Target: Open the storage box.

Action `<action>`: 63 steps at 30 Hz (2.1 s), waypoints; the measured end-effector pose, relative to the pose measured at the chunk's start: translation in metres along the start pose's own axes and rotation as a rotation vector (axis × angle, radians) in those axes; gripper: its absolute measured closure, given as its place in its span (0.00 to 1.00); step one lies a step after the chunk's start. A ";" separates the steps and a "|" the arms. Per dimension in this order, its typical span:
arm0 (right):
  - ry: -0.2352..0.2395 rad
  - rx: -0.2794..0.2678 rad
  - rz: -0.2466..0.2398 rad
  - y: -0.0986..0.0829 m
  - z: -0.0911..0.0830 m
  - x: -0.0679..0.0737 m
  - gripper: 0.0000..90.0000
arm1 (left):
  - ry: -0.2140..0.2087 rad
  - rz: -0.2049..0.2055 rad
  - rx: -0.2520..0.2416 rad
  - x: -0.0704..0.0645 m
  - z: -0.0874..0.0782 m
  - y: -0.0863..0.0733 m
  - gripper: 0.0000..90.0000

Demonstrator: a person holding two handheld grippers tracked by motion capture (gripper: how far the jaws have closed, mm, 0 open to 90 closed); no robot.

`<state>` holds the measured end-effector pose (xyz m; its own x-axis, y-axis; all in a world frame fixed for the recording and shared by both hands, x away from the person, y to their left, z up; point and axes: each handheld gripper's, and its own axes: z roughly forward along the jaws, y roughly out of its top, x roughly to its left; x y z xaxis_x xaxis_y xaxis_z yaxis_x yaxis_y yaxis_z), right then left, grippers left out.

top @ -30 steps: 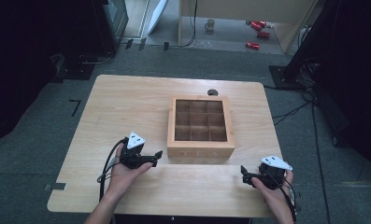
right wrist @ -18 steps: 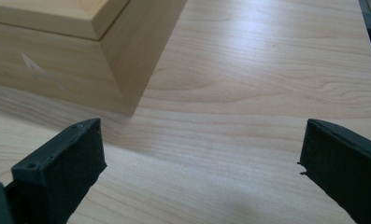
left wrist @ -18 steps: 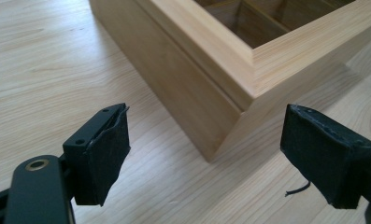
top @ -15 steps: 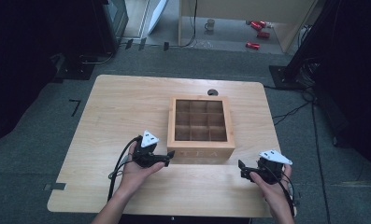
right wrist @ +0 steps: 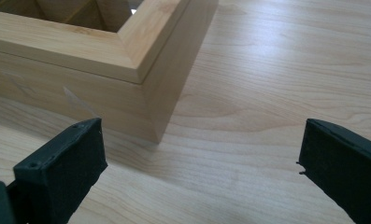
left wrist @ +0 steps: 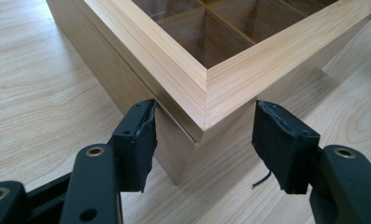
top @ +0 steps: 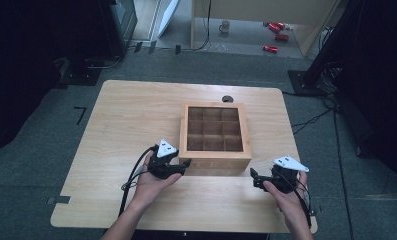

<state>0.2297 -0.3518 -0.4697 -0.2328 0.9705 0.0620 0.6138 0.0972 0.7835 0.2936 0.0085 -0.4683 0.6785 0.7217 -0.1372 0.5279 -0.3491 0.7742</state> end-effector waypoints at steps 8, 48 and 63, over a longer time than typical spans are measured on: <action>0.031 0.001 -0.015 0.007 0.008 0.012 0.00 | 0.014 0.017 0.007 0.000 0.000 -0.002 0.49; 0.049 -0.067 0.001 0.017 0.028 0.028 0.23 | -0.004 0.044 -0.024 -0.001 -0.011 0.012 0.56; 0.065 -0.123 -0.017 0.017 0.027 0.031 0.34 | -0.009 0.043 -0.031 0.000 -0.012 0.013 0.55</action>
<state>0.2530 -0.3140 -0.4711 -0.2931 0.9523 0.0851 0.5132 0.0816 0.8544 0.2943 0.0113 -0.4504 0.7048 0.7010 -0.1088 0.4824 -0.3612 0.7981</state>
